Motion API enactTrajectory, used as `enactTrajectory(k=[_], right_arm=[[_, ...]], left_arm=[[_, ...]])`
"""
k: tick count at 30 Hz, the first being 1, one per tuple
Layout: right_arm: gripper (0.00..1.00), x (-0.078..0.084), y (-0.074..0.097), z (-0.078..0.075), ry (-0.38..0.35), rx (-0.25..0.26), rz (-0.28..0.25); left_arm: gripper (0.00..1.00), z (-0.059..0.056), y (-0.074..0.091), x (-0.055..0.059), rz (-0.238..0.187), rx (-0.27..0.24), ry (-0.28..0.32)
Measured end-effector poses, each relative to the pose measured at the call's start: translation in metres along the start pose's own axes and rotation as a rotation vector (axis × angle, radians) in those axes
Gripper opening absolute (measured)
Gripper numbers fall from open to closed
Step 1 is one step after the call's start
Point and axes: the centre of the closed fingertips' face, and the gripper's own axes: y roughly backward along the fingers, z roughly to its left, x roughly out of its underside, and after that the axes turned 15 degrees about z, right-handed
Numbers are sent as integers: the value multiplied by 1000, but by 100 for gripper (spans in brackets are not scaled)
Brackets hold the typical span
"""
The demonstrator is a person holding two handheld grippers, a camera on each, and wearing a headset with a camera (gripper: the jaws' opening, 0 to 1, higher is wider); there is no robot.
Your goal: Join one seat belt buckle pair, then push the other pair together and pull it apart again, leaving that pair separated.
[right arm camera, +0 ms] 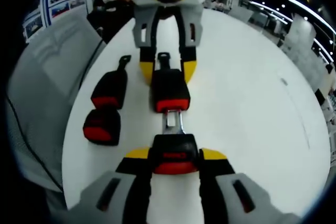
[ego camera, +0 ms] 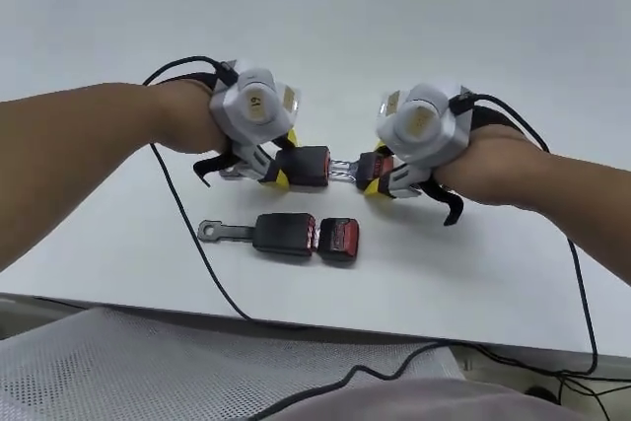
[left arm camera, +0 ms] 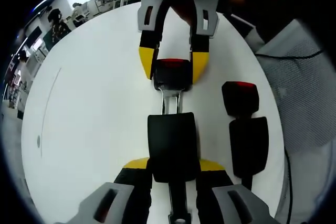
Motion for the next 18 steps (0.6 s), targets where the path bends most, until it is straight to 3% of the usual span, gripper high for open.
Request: enactTrajectory(k=[7, 18], right_arm=[[33, -13, -6, 2, 19, -4, -15], [31, -15, -9, -1, 23, -13, -16]], left_arm=[[32, -1, 0, -2, -4, -1, -14], [32, -1, 1, -1, -28, 2, -8]])
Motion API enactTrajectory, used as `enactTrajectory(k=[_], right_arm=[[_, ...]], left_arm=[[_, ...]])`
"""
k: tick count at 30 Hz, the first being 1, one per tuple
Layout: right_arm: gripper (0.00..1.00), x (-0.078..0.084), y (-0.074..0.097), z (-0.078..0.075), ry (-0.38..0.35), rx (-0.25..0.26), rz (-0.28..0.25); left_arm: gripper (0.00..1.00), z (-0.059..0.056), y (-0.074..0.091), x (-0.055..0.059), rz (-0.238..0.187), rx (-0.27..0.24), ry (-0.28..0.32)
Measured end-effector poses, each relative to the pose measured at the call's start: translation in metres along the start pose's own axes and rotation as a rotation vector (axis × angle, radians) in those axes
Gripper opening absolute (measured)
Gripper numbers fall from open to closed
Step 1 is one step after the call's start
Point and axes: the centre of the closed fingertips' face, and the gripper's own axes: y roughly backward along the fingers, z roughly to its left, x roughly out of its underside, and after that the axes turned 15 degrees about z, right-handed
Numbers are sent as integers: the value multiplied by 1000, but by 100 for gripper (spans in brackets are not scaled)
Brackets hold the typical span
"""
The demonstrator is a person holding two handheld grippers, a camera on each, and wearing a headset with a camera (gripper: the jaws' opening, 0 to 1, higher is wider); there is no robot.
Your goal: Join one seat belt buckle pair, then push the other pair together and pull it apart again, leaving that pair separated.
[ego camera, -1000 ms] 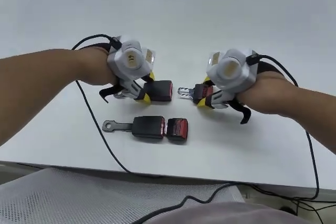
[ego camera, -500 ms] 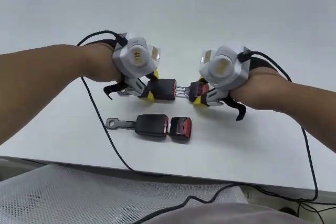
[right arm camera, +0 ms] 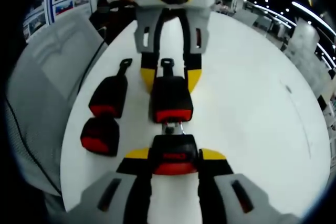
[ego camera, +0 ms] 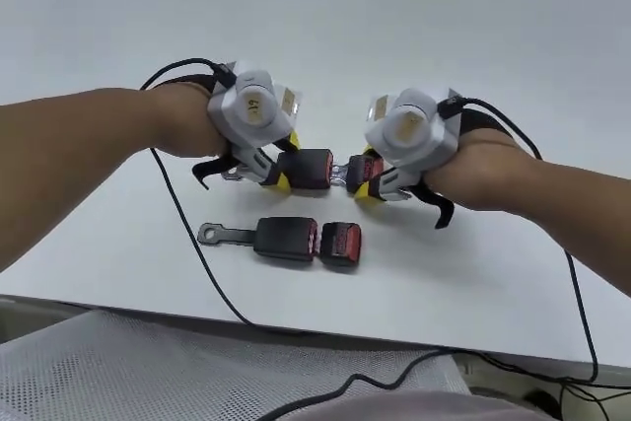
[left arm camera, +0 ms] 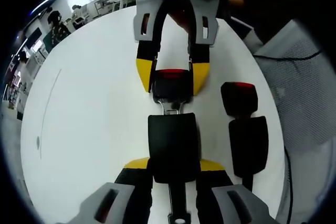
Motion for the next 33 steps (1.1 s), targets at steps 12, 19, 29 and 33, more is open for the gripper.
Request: enactTrajectory(k=[12, 19, 29, 33], right_arm=[[31, -15, -4, 0, 16, -7, 8], [32, -15, -5, 0, 15, -4, 4], [32, -14, -1, 3, 15, 1, 14], [32, -9, 1, 3, 10, -1, 17]], left_arm=[[32, -1, 0, 0, 0, 0, -5], [32, -2, 1, 1, -5, -1, 7], [32, -1, 0, 2, -16, 2, 7], [32, -1, 0, 2, -27, 2, 13]])
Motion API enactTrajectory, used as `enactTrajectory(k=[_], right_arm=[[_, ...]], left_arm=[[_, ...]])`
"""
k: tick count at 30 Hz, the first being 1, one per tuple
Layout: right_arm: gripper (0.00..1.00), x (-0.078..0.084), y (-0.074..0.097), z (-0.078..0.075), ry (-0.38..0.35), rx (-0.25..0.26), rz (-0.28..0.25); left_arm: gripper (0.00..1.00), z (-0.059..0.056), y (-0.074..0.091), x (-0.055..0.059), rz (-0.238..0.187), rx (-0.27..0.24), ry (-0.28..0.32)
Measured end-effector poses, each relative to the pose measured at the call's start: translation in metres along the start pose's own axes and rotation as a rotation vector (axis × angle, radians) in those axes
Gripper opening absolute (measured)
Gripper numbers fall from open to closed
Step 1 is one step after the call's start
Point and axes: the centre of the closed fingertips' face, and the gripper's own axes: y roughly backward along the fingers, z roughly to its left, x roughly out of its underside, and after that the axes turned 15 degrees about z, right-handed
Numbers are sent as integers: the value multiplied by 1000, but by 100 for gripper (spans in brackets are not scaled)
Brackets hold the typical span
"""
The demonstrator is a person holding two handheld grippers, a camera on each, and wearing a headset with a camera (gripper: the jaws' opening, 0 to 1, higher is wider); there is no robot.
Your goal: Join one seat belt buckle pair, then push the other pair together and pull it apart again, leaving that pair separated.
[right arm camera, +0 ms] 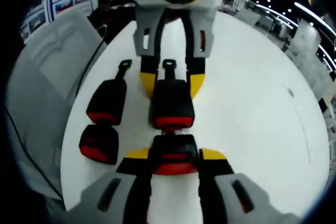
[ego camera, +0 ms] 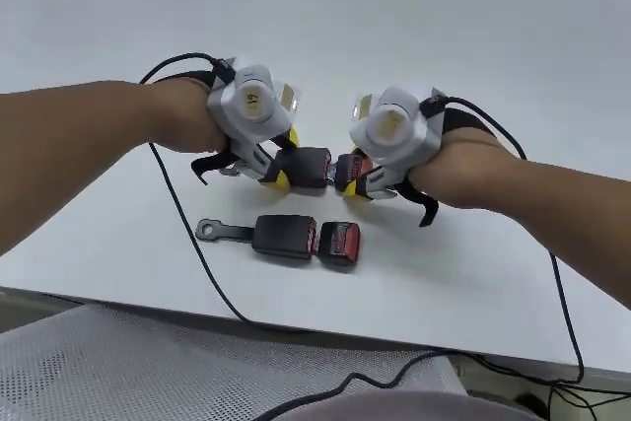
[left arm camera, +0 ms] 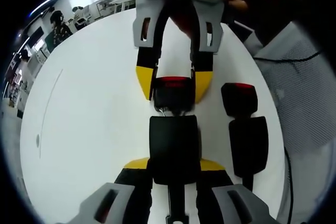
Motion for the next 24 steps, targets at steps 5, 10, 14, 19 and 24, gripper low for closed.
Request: enactTrajectory(k=[5, 10, 14, 19, 24], right_arm=[[33, 10, 3, -2, -5, -8, -1], [34, 18, 6, -1, 0, -6, -11], [34, 30, 10, -4, -21, -2, -15], [34, 53, 18, -5, -39, 4, -8], [35, 74, 25, -2, -35, 9, 13]], left_arm=[[32, 0, 0, -1, 5, 1, 0], [32, 0, 0, -1, 4, -1, -1], [32, 0, 0, -1, 11, 0, -4], [32, 0, 0, -2, 14, -2, -3], [33, 0, 0, -2, 17, -4, 0]])
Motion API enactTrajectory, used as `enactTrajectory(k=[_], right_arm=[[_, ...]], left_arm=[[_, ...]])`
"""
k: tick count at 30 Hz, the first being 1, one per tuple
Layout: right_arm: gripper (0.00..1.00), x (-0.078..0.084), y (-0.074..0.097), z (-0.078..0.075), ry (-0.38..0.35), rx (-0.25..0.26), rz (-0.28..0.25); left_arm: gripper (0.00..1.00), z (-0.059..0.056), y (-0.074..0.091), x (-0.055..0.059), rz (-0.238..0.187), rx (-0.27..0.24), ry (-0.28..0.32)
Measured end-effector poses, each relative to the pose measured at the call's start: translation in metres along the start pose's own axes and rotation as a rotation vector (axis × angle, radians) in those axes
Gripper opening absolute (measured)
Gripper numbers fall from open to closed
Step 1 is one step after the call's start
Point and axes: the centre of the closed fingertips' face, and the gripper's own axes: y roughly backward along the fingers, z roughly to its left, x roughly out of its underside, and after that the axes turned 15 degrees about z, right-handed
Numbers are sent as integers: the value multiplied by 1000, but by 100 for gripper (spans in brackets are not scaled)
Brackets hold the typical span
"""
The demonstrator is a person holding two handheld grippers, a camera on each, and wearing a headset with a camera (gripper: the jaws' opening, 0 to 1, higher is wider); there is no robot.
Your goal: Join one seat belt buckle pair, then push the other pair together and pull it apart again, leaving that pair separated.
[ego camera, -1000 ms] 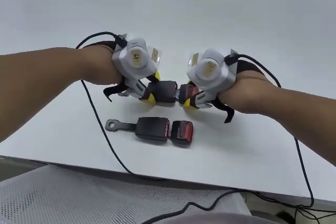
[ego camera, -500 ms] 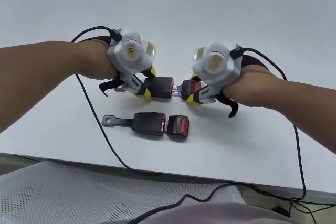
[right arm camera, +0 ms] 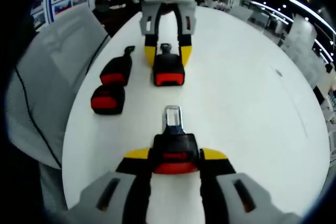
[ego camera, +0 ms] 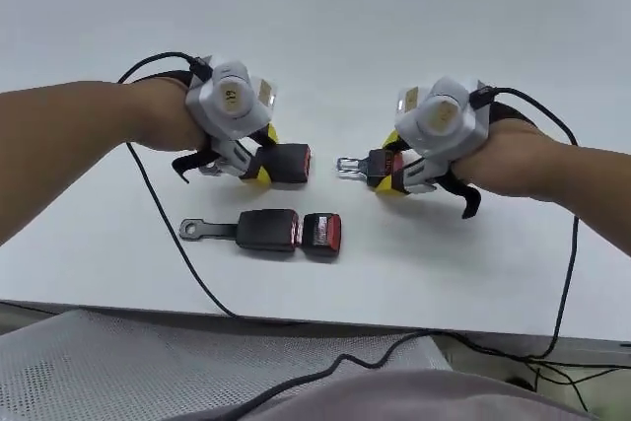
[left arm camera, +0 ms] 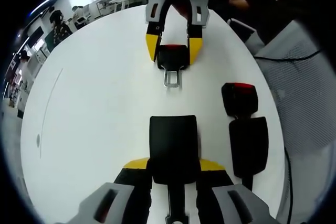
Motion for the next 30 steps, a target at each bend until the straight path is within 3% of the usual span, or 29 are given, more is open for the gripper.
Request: enactTrajectory(k=[5, 13, 19, 26, 30], right_arm=[[35, 25, 8, 0, -9, 8, 22], [35, 46, 17, -1, -20, 24, 56], [37, 47, 18, -1, -15, 56, 55], [47, 47, 20, -9, -21, 94, 65], [53, 48, 22, -15, -53, 141, 57]], left_arm=[[33, -1, 0, -1, 6, -3, 5], [33, 0, 0, -1, 5, -6, 30], [33, -1, 2, -1, -26, -6, 50], [33, 0, 3, 0, 9, -13, 81], [33, -1, 3, 0, 8, -32, 83]])
